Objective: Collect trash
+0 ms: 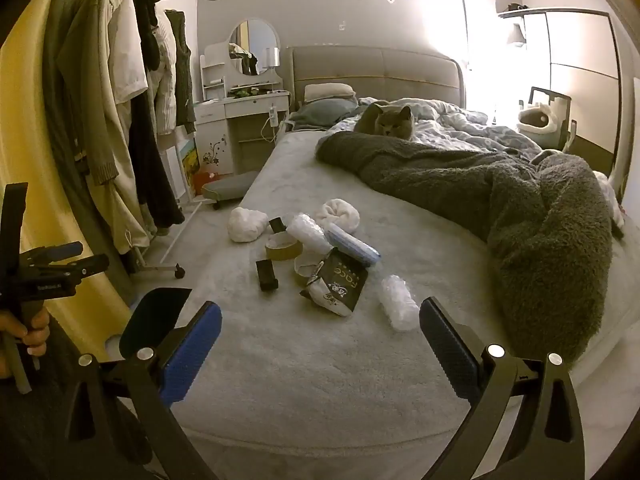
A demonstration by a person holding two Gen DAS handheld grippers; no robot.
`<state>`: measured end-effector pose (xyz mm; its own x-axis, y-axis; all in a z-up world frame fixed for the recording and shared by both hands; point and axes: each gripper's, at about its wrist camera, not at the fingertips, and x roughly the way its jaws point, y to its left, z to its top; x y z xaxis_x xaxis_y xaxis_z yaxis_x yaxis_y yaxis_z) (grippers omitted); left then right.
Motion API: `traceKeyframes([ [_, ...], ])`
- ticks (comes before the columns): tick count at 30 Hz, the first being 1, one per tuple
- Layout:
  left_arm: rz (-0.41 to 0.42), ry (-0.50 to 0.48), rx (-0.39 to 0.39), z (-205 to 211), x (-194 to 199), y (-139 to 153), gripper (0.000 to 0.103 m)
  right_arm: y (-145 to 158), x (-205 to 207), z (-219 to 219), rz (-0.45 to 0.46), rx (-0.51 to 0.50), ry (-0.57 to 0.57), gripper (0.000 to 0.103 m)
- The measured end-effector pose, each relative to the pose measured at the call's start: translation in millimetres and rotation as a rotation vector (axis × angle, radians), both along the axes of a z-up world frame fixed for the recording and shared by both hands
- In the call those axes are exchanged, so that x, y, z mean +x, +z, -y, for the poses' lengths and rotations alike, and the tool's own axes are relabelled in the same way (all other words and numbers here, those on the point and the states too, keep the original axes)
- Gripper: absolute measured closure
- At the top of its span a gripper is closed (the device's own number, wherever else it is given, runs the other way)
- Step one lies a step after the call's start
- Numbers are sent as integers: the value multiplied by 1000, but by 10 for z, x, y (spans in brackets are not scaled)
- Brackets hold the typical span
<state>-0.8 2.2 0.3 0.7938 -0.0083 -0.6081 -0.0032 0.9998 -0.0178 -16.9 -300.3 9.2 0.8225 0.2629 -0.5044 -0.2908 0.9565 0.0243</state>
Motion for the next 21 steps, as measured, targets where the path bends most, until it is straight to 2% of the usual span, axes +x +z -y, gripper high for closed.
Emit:
traceKeyframes([
  [21,-6,1,-8,-16,33,-44,3,7,-4,5,0,3,1,3],
])
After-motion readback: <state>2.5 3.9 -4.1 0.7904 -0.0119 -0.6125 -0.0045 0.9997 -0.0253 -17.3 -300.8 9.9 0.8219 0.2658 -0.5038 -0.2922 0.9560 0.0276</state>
